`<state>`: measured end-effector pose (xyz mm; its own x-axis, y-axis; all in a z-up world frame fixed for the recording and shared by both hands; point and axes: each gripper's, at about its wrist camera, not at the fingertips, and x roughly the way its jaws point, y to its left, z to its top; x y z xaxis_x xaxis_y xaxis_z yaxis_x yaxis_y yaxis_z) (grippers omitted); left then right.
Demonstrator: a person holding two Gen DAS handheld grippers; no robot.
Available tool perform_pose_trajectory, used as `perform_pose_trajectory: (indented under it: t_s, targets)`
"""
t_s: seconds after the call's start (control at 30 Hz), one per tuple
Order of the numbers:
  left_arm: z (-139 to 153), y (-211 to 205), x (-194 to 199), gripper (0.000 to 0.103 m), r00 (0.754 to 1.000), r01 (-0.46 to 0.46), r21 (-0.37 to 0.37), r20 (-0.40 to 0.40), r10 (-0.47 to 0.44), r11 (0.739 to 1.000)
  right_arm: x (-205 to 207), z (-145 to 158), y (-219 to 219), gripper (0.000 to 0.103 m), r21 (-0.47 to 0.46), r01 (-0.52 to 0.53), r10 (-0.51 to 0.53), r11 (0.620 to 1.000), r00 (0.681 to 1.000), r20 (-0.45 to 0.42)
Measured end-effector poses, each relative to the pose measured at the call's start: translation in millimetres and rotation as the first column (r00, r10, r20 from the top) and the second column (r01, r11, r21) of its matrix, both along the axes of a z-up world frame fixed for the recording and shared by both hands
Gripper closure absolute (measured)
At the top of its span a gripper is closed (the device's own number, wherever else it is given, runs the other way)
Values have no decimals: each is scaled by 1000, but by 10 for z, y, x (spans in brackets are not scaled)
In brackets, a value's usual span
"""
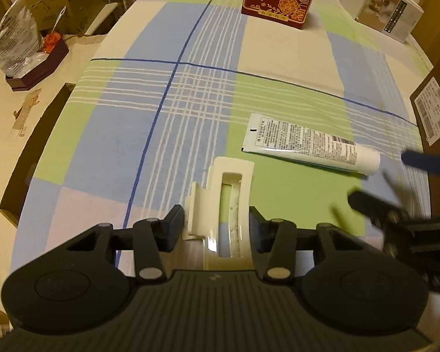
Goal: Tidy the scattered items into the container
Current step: 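Grasp the white toothpaste tube with the right tool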
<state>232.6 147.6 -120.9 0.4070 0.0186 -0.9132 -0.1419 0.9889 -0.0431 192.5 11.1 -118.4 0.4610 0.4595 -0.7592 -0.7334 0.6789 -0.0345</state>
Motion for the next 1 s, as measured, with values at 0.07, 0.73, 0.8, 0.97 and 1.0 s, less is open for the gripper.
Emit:
perform_pose_trajectory:
  t_s: [0.07, 0.73, 0.8, 0.97, 1.0]
  targets:
    - [1, -2, 18, 61, 1000, -7, 3, 0, 7, 1000, 49, -70, 62, 14, -7, -27, 27, 1000, 1000, 16]
    - [2, 29, 34, 56, 1000, -26, -20, 6, 26, 999, -22, -95, 3, 22, -57, -11, 7, 998, 997, -75]
    - [-4, 11, 41, 56, 1000, -19, -9, 12, 19, 1000, 30, -138, 48, 22, -39, -1, -2, 999, 997, -81]
    - [-21, -41, 63, 55, 1000, 2, 30, 17, -2, 1000, 86, -251, 114, 49, -44, -6, 3, 999, 998, -68]
    - [-27, -57, 65, 55, 1000, 9, 42, 19, -10, 999, 83, -246, 123, 56, -45, -9, 6, 999, 998, -66]
